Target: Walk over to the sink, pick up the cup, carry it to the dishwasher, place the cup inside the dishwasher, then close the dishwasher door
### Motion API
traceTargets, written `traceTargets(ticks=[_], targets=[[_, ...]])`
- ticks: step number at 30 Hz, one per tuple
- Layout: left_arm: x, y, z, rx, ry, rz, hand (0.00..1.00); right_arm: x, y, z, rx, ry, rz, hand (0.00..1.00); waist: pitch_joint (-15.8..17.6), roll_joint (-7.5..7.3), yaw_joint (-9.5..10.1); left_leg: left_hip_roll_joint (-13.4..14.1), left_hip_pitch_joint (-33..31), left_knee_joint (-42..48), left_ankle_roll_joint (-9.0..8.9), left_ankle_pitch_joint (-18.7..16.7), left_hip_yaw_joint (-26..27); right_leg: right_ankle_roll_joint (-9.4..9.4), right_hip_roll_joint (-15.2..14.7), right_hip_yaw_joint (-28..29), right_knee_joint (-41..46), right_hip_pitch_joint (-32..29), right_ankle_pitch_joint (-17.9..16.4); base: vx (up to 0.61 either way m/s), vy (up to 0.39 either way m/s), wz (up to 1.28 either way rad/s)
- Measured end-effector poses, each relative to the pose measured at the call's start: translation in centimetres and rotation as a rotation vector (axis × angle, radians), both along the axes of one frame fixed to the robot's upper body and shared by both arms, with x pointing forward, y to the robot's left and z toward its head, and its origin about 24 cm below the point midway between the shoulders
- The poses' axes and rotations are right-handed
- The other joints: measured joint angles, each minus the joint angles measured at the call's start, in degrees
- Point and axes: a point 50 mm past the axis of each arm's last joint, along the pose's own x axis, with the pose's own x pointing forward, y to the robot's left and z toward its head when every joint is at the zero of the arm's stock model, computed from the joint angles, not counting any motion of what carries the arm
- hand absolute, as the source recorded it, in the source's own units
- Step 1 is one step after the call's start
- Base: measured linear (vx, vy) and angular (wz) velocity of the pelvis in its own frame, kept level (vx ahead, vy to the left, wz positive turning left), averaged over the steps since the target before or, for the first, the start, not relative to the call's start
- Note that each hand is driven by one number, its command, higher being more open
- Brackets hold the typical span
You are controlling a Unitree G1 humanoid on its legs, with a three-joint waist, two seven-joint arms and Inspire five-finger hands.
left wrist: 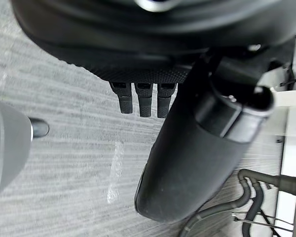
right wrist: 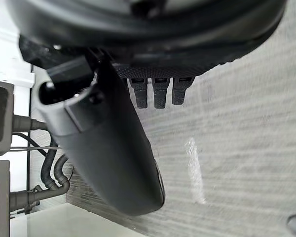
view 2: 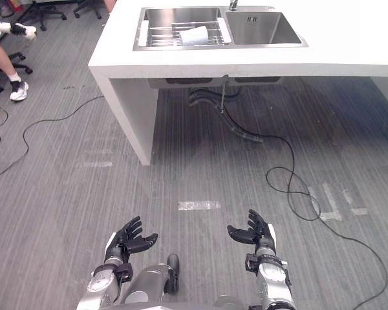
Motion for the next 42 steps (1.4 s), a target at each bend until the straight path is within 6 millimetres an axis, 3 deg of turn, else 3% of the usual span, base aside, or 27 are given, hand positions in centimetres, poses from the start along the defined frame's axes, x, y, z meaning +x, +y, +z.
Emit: traceTargets(ticks=[1,2,4,6,8,10,11,13,15,16,17,19,20,22,24,25,26,27,28,32,34,36,37,38,39,40,42], targets=[[-0.2,0.0,-0.1,0.007,0.009,-0.012,0.9,0.0,0.7,-0.2,0.01,0.007,0.021,0.9,0.1,-0.25,-0.59,-0.1,2.9,0.2,0.17,-1.7,0.5,5.55,-0.5,1.3,13.0,-5.1,2.9,0.34,0.134,-0.23],[-0.2,0.0,-0.1,0.014,0.011,-0.026,0.9,-0.1,0.9,-0.2,0.009,0.013,0.034,0.9,0.1,-0.3,-1.11,-0.1,4.2,0.6,0.44,-2.1,0.3,5.43,-0.9,1.2,17.8,-6.9,2.9,0.35,0.075,-0.05],[0.3,-0.2,0.3,0.016,-0.013,-0.042,0.9,-0.2,1.3,-0.3,0.001,0.017,0.064,0.9,-0.2,-0.84,-2.03,-0.1,9.3,-0.4,0.34,-4.4,0.3,1.31,-2.4,-2.3,23.5,-12.6,0.7,0.37,0.018,0.04],[1.3,-0.5,1.3,0.009,-0.072,-0.042,0.9,0.1,1.4,-0.1,0.001,0.006,0.075,0.9,-0.4,-1.21,-2.34,0.7,11.4,-1.2,-0.68,-6.2,-0.1,-1.46,-2.1,-5.5,19.1,-17.4,-1.0,0.4,-0.089,0.04],[2.1,-0.5,2.0,0.008,-0.112,-0.04,0.9,0.0,1.3,-0.2,0.001,0.012,0.08,0.9,-0.3,-1.05,-2.99,1.7,13.5,-1.9,-1.83,-7.3,-1.0,-2.21,-0.9,-6.5,11.2,-19.8,-1.2,0.44,-0.183,0.23],[2.9,-0.5,2.6,0.013,-0.141,-0.04,0.9,-0.3,1.1,-0.5,-0.003,0.032,0.079,0.9,-0.2,-0.86,-3.68,2.8,15.6,-3.0,-3.9,-8.5,-2.7,-2.88,1.0,-5.9,-3.2,-19.5,2.6,0.44,-0.214,0.37],[3.3,-0.5,3.1,0.016,-0.167,-0.035,0.9,-0.6,0.6,-0.8,-0.015,0.052,0.074,0.9,-0.4,-0.67,-3.92,3.3,17.0,-3.4,-5.93,-9.9,-4.1,-4.07,1.6,-6.2,-6.6,-18.9,10.3,0.38,-0.171,0.24],[4.1,-1.1,4.2,-0.004,-0.227,-0.031,0.9,-0.8,-0.2,-1.0,-0.036,0.077,0.068,0.9,-0.7,1.24,-3.2,5.9,17.3,-3.4,-6.71,-9.7,-5.1,-5.78,3.6,-7.6,-4.9,-18.7,8.4,0.44,-0.2,0.12],[5.1,-1.7,6.1,-0.02,-0.319,-0.029,0.9,-0.9,-0.5,-0.9,-0.044,0.075,0.061,0.9,-0.6,1.45,-3.76,7.2,17.5,-1.9,-8.19,-8.5,-7.2,-6.98,3.8,-9.7,-3.4,-17.5,5.7,0.45,-0.251,0.38],[5.7,-2.3,7.3,-0.034,-0.376,-0.037,0.9,-1.5,-0.6,-1.0,-0.044,0.084,0.057,0.9,-0.5,1.6,-3.98,8.3,16.1,3.8,-8.67,-7.5,-8.2,-7.59,4.2,-11.3,-4.0,-14.8,4.8,0.43,-0.279,0.5],[6.0,-3.1,8.7,-0.057,-0.44,-0.04,0.9,-2.0,-0.5,-0.9,-0.046,0.077,0.058,0.9,-0.1,2.15,-3.59,9.7,12.5,15.1,-9.95,-4.9,-9.0,-7.97,5.0,-12.4,-6.0,-10.9,4.5,0.33,-0.21,0.38],[6.1,-3.8,10.8,-0.094,-0.548,-0.028,0.9,-1.9,0.1,-0.5,-0.042,0.045,0.076,0.9,0.2,2.77,-2.78,12.3,5.6,31.5,-10.39,-1.9,-8.5,-8.5,6.1,-12.4,-9.7,-5.5,4.1,0.29,-0.142,-0.04],[6.3,-4.1,12.3,-0.112,-0.623,-0.033,0.9,-1.6,0.3,-0.1,-0.044,0.023,0.079,0.9,0.2,2.92,-2.34,13.3,1.7,36.7,-10.3,-3.4,-7.8,-8.66,6.4,-12.3,-11.3,-3.1,3.7,0.22,-0.056,-0.2],[6.4,-4.5,14.9,-0.129,-0.742,-0.037,0.9,-0.9,0.6,0.6,-0.042,-0.025,0.08,0.9,0.4,3.08,-1.16,14.2,-2.9,36.8,-9.38,-5.8,-5.7,-8.46,6.2,-11.8,-12.7,-1.1,1.0,0.2,0.024,-0.23],[6.4,-4.7,16.7,-0.146,-0.829,-0.029,0.9,-0.7,0.6,0.8,-0.043,-0.032,0.078,0.9,0.2,3.61,-0.79,13.3,-6.1,31.0,-8.79,-7.7,-5.0,-7.71,5.6,-11.7,-12.6,-0.1,-0.5,0.19,0.125,-0.04],[6.3,-4.7,17.6,-0.153,-0.875,-0.02,0.9,-0.8,0.6,0.7,-0.045,-0.026,0.077,0.9,0.2,3.61,-0.55,11.3,-6.4,24.5,-8.09,-8.0,-4.3,-6.79,4.5,-11.4,-12.2,0.8,-1.7,0.23,0.202,0.04],[6.2,-4.6,18.5,-0.156,-0.919,0.002,0.9,-0.9,0.2,0.5,-0.055,-0.016,0.078,0.9,-0.3,4.49,-0.26,9.1,-5.1,11.7,-7.97,-5.5,-4.6,-5.14,4.0,-10.8,-11.3,1.0,-2.9,0.24,0.217,-0.1],[6.1,-4.6,18.9,-0.159,-0.941,0.015,0.9,-0.9,0.1,0.4,-0.06,-0.007,0.081,0.9,-0.5,5.12,0.24,8.4,-4.0,8.9,-5.4,-0.4,-4.5,-4.16,4.0,-9.7,-10.5,0.8,-3.5,0.28,0.225,-0.23],[6.1,-4.1,19.2,-0.14,-0.963,0.033,0.9,-0.9,0.5,-0.3,-0.049,0.029,0.095,0.9,-0.3,3.27,0.66,6.6,-2.2,7.2,-5.53,-0.6,-2.7,-3.46,3.0,-6.9,-11.6,1.3,-3.5,0.24,0.16,-0.17],[6.1,-3.6,19.4,-0.119,-0.971,0.059,0.9,-1.3,0.5,-1.4,-0.044,0.093,0.096,0.9,-0.5,2.57,0.69,3.5,-1.5,7.2,-2.67,-2.3,-2.3,-1.09,1.3,-2.2,-16.0,3.7,-2.3,0.32,0.145,0.1],[6.1,-3.9,19.4,-0.111,-0.97,0.022,0.9,-1.4,0.5,-1.7,-0.042,0.114,0.098,0.9,-0.5,2.21,0.8,2.7,1.3,5.3,-2.58,-3.6,-1.4,0.16,0.6,-0.5,-10.9,3.0,-2.5,0.28,0.096,-0.16],[5.9,-4.8,19.7,-0.111,-0.975,-0.053,0.9,-1.5,0.7,-1.8,-0.034,0.118,0.112,0.9,-0.5,1.63,0.52,2.3,4.9,4.0,-2.48,-5.1,0.2,6.28,-0.2,1.1,4.4,-3.2,-0.5,0.27,0.067,-0.33],[5.7,-5.1,20.2,-0.107,-0.993,-0.096,0.9,-1.6,1.1,-1.9,-0.026,0.12,0.12,0.9,-0.3,0.78,-0.07,2.3,7.1,3.9,-2.48,-6.4,0.6,7.84,-0.8,0.8,13.6,-6.8,3.3,0.24,0.027,-0.16],[5.6,-5.5,20.5,-0.099,-1.007,-0.124,0.9,-1.8,1.5,-2.1,-0.017,0.126,0.124,0.9,-0.4,0.22,-0.65,2.5,9.0,3.7,-2.49,-7.4,0.5,6.55,-1.6,0.5,19.5,-8.7,4.9,0.25,-0.031,-0.09],[5.5,-5.7,20.7,-0.098,-1.014,-0.136,0.9,-2.0,1.7,-2.2,-0.017,0.131,0.131,0.9,-0.7,-0.17,-0.9,2.7,9.9,3.8,-2.56,-8.0,0.5,5.09,-1.8,0.0,22.2,-9.9,4.1,0.26,-0.077,-0.06],[5.4,-6.0,21.1,-0.099,-1.034,-0.147,0.9,-2.0,2.0,-2.2,-0.012,0.129,0.142,0.9,-1.0,-0.58,-1.59,3.5,11.5,3.7,-3.28,-9.0,0.6,1.83,-1.8,-1.3,24.3,-12.2,2.2,0.32,-0.136,-0.08],[5.4,-6.2,21.8,-0.103,-1.063,-0.157,0.9,-1.9,2.2,-2.0,-0.004,0.114,0.148,0.9,-1.2,-0.91,-2.15,4.8,13.5,2.5,-4.28,-9.6,0.5,-0.64,-1.5,-3.3,22.5,-16.1,-0.1,0.27,-0.18,-0.03]])
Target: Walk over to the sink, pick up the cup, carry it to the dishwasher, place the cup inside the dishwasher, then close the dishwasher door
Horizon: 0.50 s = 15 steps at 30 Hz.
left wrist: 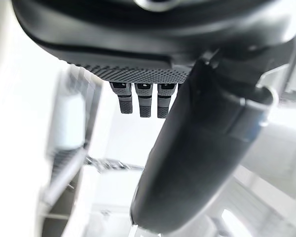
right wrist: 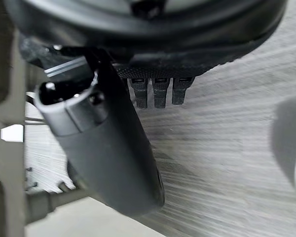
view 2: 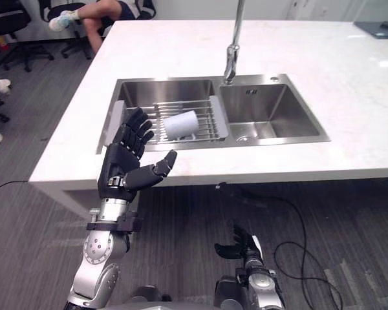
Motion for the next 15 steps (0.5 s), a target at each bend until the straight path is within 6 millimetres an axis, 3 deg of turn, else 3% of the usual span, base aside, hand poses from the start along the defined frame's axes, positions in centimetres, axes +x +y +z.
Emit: traceTargets(ticks=[1,2,4,5,7,8,10,12,14,15], targets=[[0.1,0.0,0.2,0.013,-0.012,0.004,0.9,-0.1,-0.1,0.2,0.001,-0.014,0.001,0.9,0.0,0.05,-0.31,1.1,1.2,-0.5,-0.49,-0.2,-0.3,-1.5,0.5,-1.2,-3.8,-2.2,-0.9,0.34,-0.324,0.14],[0.2,0.1,0.4,0.019,-0.019,0.015,0.9,-0.1,-0.1,0.5,0.002,-0.027,0.002,0.9,-0.3,-0.24,-0.97,2.0,2.0,-0.3,-1.56,-0.7,-0.7,-2.03,1.2,-1.9,-13.8,-3.3,-0.3,0.36,-0.344,0.21],[0.4,0.3,0.4,0.046,-0.027,0.024,0.9,-0.4,-0.3,0.4,-0.004,-0.023,0.0,0.9,-0.7,-0.96,-1.29,2.0,2.0,0.6,-3.79,-1.9,-1.6,-3.58,1.2,-1.8,-23.0,-2.3,6.0,0.26,-0.234,0.19],[0.8,-0.2,-0.3,0.043,0.009,0.024,0.9,-0.9,-1.5,0.1,-0.035,0.007,-0.005,0.9,-2.1,2.36,-0.81,4.8,2.6,0.2,-4.92,-2.2,-3.5,-4.99,3.9,-3.4,-23.0,-1.3,5.1,0.25,-0.199,0.02],[1.0,-0.5,-0.4,0.047,0.015,0.027,0.9,-0.9,-2.3,0.3,-0.053,0.005,-0.013,0.9,-2.8,3.43,-1.37,6.2,2.6,1.2,-5.93,0.1,-3.9,-6.0,4.7,-4.8,-23.9,0.1,3.8,0.32,-0.256,0.17],[1.3,-0.7,-0.2,0.055,0.01,0.021,0.9,-1.4,-2.5,0.2,-0.053,0.012,-0.022,0.9,-2.5,3.9,-1.4,8.0,0.7,6.8,-6.55,1.7,-4.1,-6.46,5.7,-6.0,-25.9,2.9,3.6,0.26,-0.228,0.33],[1.4,-0.7,0.1,0.059,-0.001,0.025,0.9,-2.4,-2.6,0.0,-0.046,0.025,-0.039,0.9,-2.4,3.86,-0.95,10.6,-3.5,19.3,-6.62,4.4,-4.4,-7.35,6.7,-7.2,-29.5,8.1,3.6,0.21,-0.173,0.18],[1.3,-0.6,0.3,0.058,-0.015,0.03,0.9,-2.9,-2.8,0.1,-0.031,0.02,-0.067,0.9,-2.7,3.52,-0.56,10.8,-6.7,24.0,-5.32,3.2,-3.4,-7.6,6.8,-7.6,-32.3,11.6,3.6,0.15,-0.074,0.07],[1.4,-0.4,0.9,0.082,-0.051,0.041,0.9,-2.5,-2.9,0.3,-0.036,0.008,-0.064,0.9,-3.7,4.29,-0.21,8.7,-9.3,16.1,-3.11,2.3,-2.8,-7.84,6.8,-7.3,-34.4,12.8,3.4,0.11,0.056,-0.02],[1.5,-0.4,1.2,0.096,-0.066,0.04,0.9,-2.3,-3.1,0.4,-0.039,0.005,-0.059,0.9,-3.9,4.68,0.24,7.3,-9.4,9.3,-2.17,3.9,-3.0,-7.4,7.0,-7.0,-34.9,12.9,3.7,0.16,0.148,-0.23]])
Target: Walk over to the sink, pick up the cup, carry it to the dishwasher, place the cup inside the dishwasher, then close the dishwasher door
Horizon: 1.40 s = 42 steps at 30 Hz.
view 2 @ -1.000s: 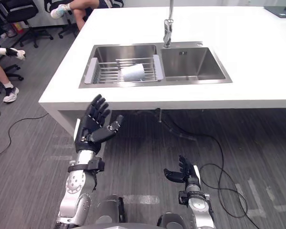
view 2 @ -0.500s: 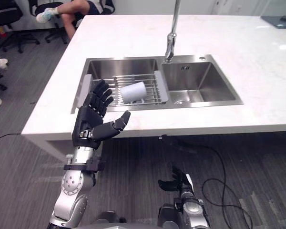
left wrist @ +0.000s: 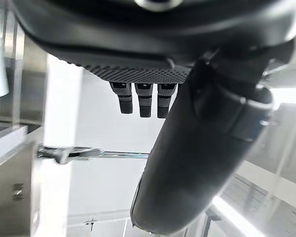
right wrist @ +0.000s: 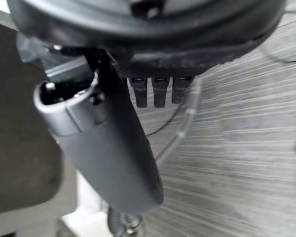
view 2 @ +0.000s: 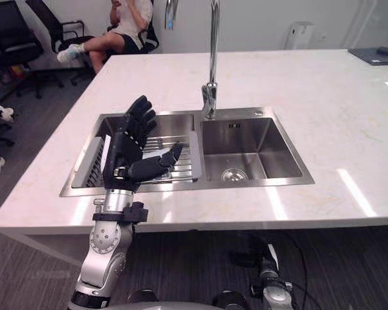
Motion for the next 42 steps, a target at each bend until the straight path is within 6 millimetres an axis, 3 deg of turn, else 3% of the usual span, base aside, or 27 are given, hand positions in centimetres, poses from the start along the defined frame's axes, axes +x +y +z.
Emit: traceTargets(ticks=[1,3,5,8,12,16,21,25,42], targets=[[0.2,0.2,0.3,0.027,-0.016,0.01,0.9,0.4,0.3,-0.1,0.009,0.001,0.006,0.9,-0.5,0.46,0.6,-1.3,1.1,-6.6,-2.0,1.7,-0.3,1.49,0.2,1.3,0.0,-0.6,0.7,0.14,0.123,-0.24],[0.6,0.7,0.0,0.089,-0.011,0.031,0.9,0.5,0.9,-0.3,0.033,0.009,0.026,0.9,-0.9,-0.64,0.2,-3.2,2.2,-10.6,-1.01,3.9,0.1,2.69,-0.5,2.6,-2.7,-0.2,2.0,0.13,0.075,0.0],[1.3,0.9,-0.6,0.153,0.018,0.045,0.9,0.4,0.9,-0.8,0.041,0.035,0.03,0.9,-0.9,-0.59,0.2,-4.6,4.0,-14.4,-0.34,5.5,0.0,3.18,-0.9,2.7,-7.0,2.1,4.0,0.13,0.082,0.11],[1.9,1.1,-1.1,0.251,0.041,0.053,0.9,-0.2,0.9,-1.2,0.051,0.064,0.034,0.9,-1.0,-0.69,-0.06,-5.6,7.5,-18.1,0.09,6.7,0.0,3.46,-1.2,3.3,-10.6,5.5,5.0,0.07,0.06,0.01],[2.8,1.1,-0.8,0.346,0.017,0.056,0.9,-0.2,0.9,-1.3,0.056,0.069,0.043,0.9,-1.0,-0.67,-0.49,-6.2,9.0,-23.2,-0.1,9.6,-0.1,3.27,-0.9,3.7,-13.7,5.8,6.9,0.0,-0.008,-0.05],[4.2,1.9,-2.6,0.445,0.104,0.056,0.9,-0.9,0.8,-1.9,0.059,0.111,0.041,0.9,-1.1,-0.65,-1.57,-6.0,9.5,-27.5,-0.53,12.4,-1.1,2.73,0.0,4.1,-17.3,5.7,9.8,-0.04,-0.039,-0.08],[4.6,3.4,-4.7,0.537,0.21,0.07,0.9,-1.7,0.1,-2.1,0.041,0.144,0.045,0.9,-1.1,-0.7,-2.16,-6.2,9.6,-30.0,-0.66,14.0,-1.0,2.91,0.2,4.9,-20.8,5.8,12.8,-0.08,0.005,-0.1],[4.9,4.6,-5.0,0.588,0.238,0.102,0.9,-1.7,0.2,-2.2,0.044,0.145,0.053,0.9,-1.1,-0.77,-2.28,-6.4,9.7,-31.2,-0.76,14.8,-1.3,2.8,0.2,4.8,-23.4,6.1,14.1,-0.08,0.013,-0.01],[6.5,7.5,-4.3,0.716,0.255,0.206,0.9,-2.4,0.5,-2.4,0.054,0.165,0.07,0.9,-1.4,-1.47,-3.29,-6.8,10.2,-32.9,-0.84,15.4,-2.6,3.11,0.3,3.8,-26.3,7.9,15.4,0.02,-0.004,0.03]])
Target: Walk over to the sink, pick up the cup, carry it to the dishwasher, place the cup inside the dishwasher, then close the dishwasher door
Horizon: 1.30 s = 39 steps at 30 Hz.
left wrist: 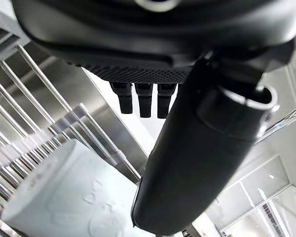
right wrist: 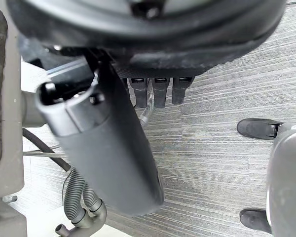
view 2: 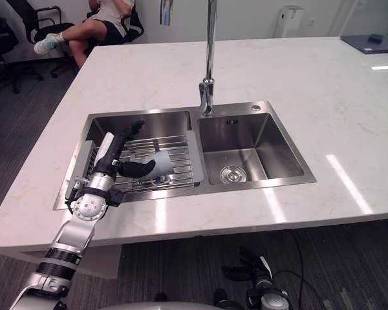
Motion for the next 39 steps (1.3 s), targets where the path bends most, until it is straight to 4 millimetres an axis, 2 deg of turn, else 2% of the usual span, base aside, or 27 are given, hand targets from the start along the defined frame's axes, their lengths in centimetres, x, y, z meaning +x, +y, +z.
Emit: traceTargets(ticks=[5,10,17,24,39], targets=[[0.0,0.2,-0.7,0.048,0.026,0.013,0.9,-0.6,0.0,-0.2,-0.001,0.015,-0.004,0.9,0.0,-0.11,0.0,0.0,0.1,0.0,0.01,0.0,0.0,0.02,0.0,0.2,-0.1,0.0,0.1,-0.02,0.003,-0.01],[0.0,0.4,-0.7,0.06,0.03,0.019,0.9,-0.8,0.0,-0.2,-0.006,0.02,-0.001,0.9,0.3,-0.93,-0.07,-0.1,0.1,-0.3,0.01,0.0,0.1,0.06,0.0,0.5,-1.3,0.2,0.7,-0.01,0.0,-0.04],[-0.1,0.4,-0.8,0.06,0.031,0.019,0.9,-0.6,-0.1,-0.2,-0.011,0.016,-0.003,0.9,0.3,-0.94,-0.24,-0.2,0.2,-0.6,0.02,0.0,-0.1,0.1,0.0,0.3,-1.5,0.5,0.8,0.0,0.0,0.0],[-0.9,0.7,-2.1,0.1,0.079,0.025,0.9,-0.7,0.0,-0.2,-0.018,0.021,0.006,0.9,0.3,-0.93,-0.34,-0.2,0.4,-0.6,0.03,0.0,-0.1,0.1,-0.1,0.2,-1.5,0.6,0.7,-0.02,-0.001,0.0],[-0.7,1.3,-2.6,0.175,0.127,0.015,0.9,-0.7,0.1,-0.2,-0.023,0.025,0.037,0.9,0.3,-0.93,-0.83,-0.3,0.4,-0.8,0.03,0.0,-0.2,0.14,-0.2,0.1,-1.5,0.5,0.7,0.0,0.0,0.0]])
